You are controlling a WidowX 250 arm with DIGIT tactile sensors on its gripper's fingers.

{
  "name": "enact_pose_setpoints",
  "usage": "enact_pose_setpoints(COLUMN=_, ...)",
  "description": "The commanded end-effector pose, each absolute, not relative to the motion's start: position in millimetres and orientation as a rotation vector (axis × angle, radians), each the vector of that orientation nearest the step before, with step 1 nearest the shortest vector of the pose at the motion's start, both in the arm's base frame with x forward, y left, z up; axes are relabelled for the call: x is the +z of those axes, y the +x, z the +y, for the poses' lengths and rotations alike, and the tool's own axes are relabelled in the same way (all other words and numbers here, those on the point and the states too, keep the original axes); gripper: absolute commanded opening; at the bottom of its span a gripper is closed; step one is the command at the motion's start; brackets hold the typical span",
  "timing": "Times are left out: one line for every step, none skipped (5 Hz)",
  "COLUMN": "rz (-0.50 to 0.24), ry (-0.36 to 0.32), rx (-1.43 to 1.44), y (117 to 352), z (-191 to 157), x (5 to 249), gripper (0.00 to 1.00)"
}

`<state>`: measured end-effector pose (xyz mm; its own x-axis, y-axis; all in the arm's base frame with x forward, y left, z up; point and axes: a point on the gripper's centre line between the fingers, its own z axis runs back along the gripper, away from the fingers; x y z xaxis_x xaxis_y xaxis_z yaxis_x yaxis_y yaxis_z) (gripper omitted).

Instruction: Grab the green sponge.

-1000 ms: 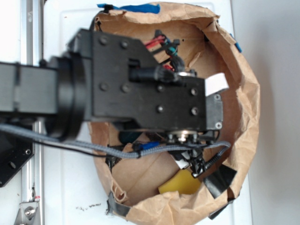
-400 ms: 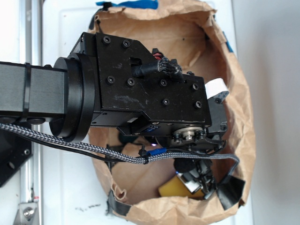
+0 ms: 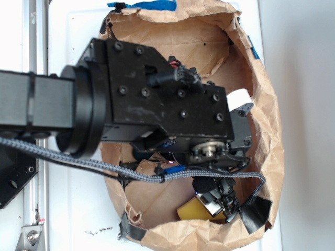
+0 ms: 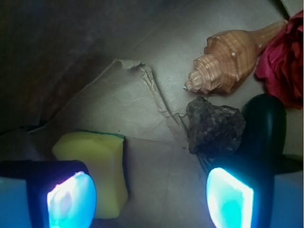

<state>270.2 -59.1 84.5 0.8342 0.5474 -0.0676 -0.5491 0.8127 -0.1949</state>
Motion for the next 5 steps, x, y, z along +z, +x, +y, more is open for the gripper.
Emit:
enact_pose_setpoints(rz=-0.036, ry=-0.236, rx=0.551, y=271, z=-66, x=98, gripper=1.00)
enact_pose_setpoints(rz=-0.019, ry=-0.150, rx=0.537, y=258, z=-66, x=83, gripper=1.00)
enact_pose_setpoints(rz=-0.025, ry=-0.145, rx=0.529, y=252, z=-63, x=81, gripper=1.00)
enact_pose_setpoints(rz=-0.022, ry=-0.155, rx=0.522, y=250, z=-61, x=83, gripper=1.00)
enact_pose_setpoints(rz=-0.054, ry=-0.189, rx=0.535, y=258, z=-70, x=79, gripper=1.00)
